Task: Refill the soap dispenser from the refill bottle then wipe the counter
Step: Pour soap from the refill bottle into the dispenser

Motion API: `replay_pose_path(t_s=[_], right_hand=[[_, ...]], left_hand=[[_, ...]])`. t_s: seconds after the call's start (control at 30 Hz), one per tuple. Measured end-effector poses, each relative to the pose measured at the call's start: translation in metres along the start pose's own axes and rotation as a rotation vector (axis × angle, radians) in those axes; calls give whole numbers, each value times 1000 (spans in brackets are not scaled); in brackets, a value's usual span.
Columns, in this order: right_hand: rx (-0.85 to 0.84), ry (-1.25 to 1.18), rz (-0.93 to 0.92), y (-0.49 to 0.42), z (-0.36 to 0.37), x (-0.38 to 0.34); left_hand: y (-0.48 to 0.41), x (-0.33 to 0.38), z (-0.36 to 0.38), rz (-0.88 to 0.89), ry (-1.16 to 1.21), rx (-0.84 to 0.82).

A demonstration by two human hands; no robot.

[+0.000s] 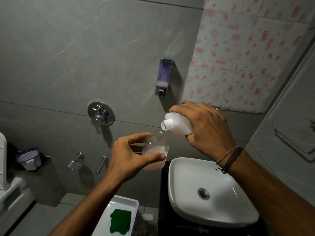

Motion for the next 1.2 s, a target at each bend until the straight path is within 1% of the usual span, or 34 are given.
replay_pose_path(t_s=[0.63,1.2], right_hand=[[-24,30,8,5,-10,-10],[28,51,4,10,-17,-12]], left_hand=[[9,7,-2,-7,-4,-15],[13,9,-4,-20,-5,-15]])
Point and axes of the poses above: each hand's wrist, its own y-axis away from the middle knuckle, its own z-axis out of the palm, x = y × z, the point moved 4 cm from there along -y, towards the middle knuckle, and after that the axes turned 10 degrees about -x, right-handed, at the moved point
